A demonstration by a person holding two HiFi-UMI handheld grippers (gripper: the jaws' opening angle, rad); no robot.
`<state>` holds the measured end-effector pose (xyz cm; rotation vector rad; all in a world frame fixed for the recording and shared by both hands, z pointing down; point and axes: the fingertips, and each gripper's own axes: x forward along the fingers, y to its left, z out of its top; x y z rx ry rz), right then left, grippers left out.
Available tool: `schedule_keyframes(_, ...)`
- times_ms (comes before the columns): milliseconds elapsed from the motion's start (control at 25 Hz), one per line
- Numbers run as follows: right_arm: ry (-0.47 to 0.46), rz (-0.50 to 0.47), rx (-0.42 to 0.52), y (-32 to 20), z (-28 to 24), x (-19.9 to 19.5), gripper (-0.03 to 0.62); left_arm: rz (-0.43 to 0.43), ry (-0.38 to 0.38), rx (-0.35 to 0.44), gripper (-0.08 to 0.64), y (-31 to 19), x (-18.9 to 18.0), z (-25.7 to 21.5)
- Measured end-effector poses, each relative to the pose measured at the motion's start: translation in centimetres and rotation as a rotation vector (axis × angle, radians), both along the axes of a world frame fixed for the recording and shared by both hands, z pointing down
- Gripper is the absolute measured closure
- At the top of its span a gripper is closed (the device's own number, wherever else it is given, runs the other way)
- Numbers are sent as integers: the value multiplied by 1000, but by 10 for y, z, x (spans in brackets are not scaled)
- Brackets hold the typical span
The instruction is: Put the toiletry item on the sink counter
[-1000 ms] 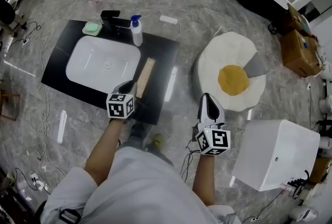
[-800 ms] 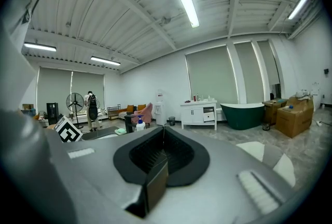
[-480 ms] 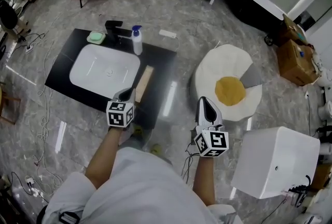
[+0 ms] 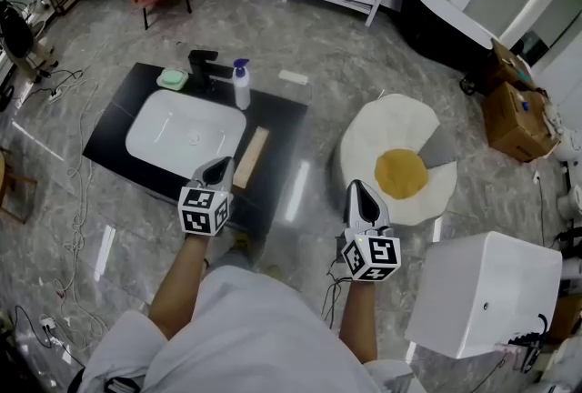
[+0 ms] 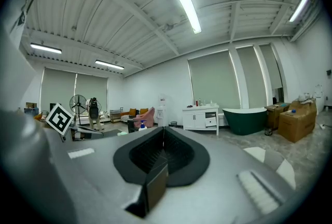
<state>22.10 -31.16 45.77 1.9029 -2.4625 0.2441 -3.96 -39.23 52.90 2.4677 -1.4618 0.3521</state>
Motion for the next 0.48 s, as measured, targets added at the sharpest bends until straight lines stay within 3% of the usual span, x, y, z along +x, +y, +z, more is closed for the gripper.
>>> schedule_keyframes(480, 8, 22, 22, 28, -5, 11, 588, 11, 28, 131, 563, 29, -1, -59)
